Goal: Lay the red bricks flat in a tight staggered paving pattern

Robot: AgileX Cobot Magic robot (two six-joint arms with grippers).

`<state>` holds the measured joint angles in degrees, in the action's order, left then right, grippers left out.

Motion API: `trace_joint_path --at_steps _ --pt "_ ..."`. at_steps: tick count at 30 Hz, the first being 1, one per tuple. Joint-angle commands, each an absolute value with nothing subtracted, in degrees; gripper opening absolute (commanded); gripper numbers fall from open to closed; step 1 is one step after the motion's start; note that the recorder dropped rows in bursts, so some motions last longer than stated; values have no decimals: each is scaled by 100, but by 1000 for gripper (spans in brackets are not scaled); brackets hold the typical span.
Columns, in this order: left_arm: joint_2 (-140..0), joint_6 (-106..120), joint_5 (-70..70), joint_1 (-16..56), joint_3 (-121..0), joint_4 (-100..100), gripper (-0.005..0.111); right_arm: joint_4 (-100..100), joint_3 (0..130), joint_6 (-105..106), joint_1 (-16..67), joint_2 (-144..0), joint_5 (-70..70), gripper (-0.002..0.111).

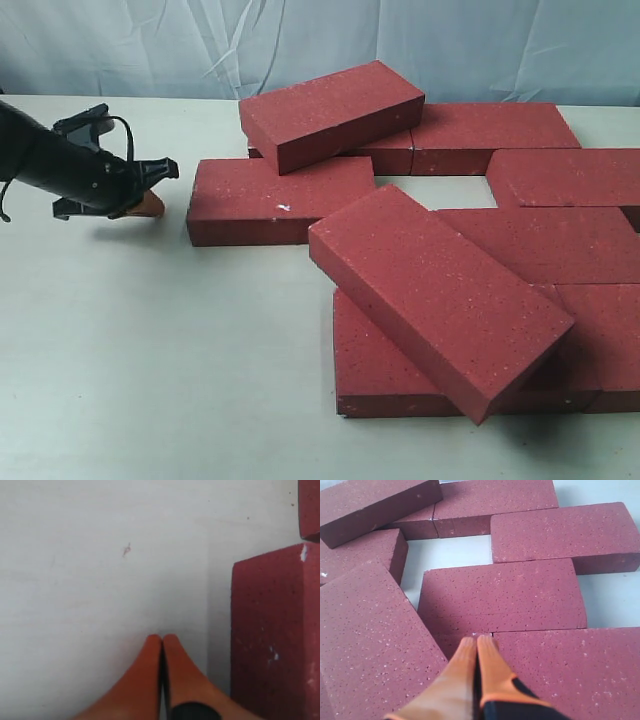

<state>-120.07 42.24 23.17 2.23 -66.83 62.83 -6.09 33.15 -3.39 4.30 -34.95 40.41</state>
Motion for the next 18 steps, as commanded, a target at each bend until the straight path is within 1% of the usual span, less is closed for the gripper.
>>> trace_joint_path --at_steps 1,9,18 --pt "-11998 4236 2386 313 -6680 6694 0 -433 3288 -310 412 -3525 4006 -1" --pt "-12298 4205 2338 930 -6887 6911 0 -456 2995 -310 412 -3525 3847 -1" --pt "-12497 4205 2476 1330 -7308 7240 0 -456 2994 -310 412 -3525 3848 -1"
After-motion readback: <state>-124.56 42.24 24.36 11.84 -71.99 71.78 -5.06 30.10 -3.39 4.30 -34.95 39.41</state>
